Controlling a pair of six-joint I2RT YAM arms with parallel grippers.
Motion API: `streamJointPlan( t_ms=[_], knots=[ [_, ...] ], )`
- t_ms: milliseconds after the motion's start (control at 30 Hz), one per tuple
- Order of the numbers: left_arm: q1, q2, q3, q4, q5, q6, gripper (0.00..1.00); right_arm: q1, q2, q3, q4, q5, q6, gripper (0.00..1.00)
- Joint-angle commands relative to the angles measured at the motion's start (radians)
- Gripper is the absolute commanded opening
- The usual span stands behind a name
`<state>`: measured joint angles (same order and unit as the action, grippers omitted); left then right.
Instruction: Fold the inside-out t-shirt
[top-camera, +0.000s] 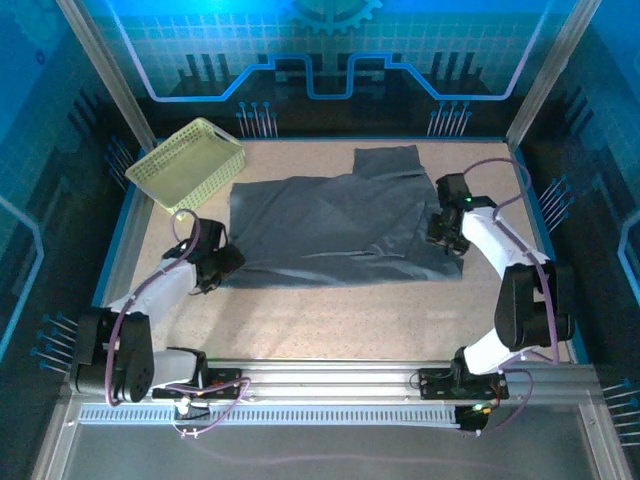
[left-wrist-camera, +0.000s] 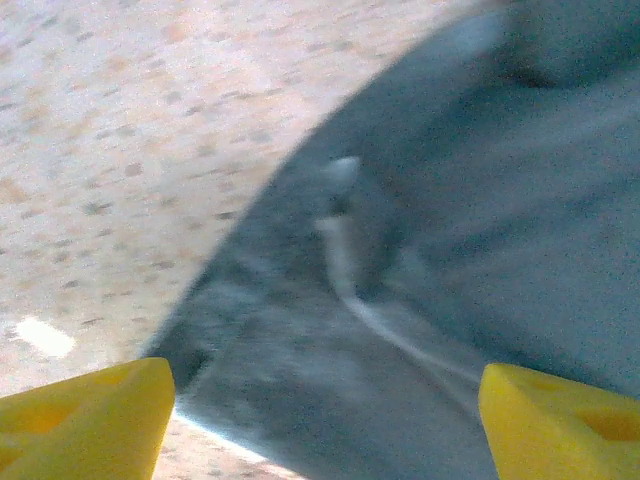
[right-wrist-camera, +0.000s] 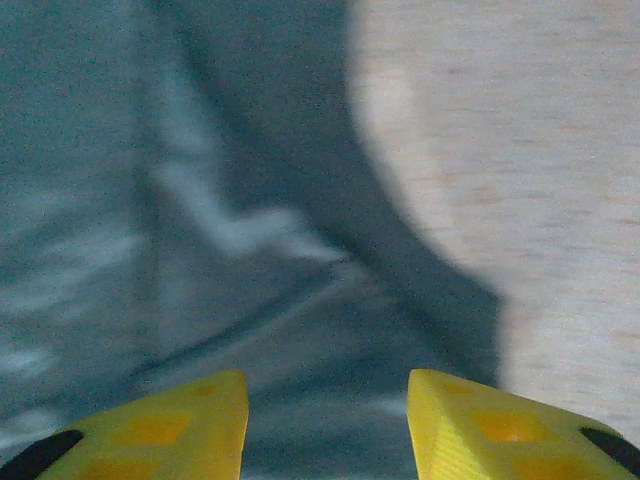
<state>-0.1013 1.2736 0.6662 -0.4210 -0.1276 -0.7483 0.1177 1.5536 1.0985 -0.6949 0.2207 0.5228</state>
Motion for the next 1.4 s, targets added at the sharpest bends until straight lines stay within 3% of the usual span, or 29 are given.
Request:
streamJointPlan(
  t_ms=[0, 167, 400, 567, 767, 967, 1167, 1367],
  knots=[
    [-0.058, -0.013, 0.054, 0.037, 0.071, 0.039, 0.80, 0.039, 0.058, -0.031, 0.105, -0.198, 0.024, 0.48],
    [-0.094, 0.108, 0.079, 0.111, 0.129, 0.040, 0.80, 0.058, 0.171, -0.008, 0.146, -0.242, 0.071, 0.48],
    [-0.094, 0.210, 0.049, 0.090, 0.125, 0.014, 0.81, -0.003, 0.205, -0.077, 0.101, -0.150, 0.159, 0.47],
    [-0.131, 0.139, -0.047, 0.057, 0.103, -0.047, 0.82, -0.080, 0.093, -0.212, 0.086, -0.086, 0.213, 0.46],
    [-0.211, -0.061, -0.164, -0.036, 0.048, -0.152, 0.84, -0.156, -0.114, -0.395, 0.055, -0.066, 0.253, 0.47],
    [-0.209, -0.192, -0.055, -0.106, -0.018, -0.095, 0.89, -0.133, -0.277, -0.314, 0.021, -0.043, 0.158, 0.48],
    [-0.157, 0.059, 0.244, -0.009, 0.035, 0.053, 0.88, -0.020, -0.119, -0.072, 0.089, -0.155, 0.030, 0.51],
    [-0.130, 0.428, 0.520, 0.042, 0.126, 0.089, 0.84, -0.010, 0.151, 0.100, 0.129, -0.230, 0.021, 0.51]
  ],
)
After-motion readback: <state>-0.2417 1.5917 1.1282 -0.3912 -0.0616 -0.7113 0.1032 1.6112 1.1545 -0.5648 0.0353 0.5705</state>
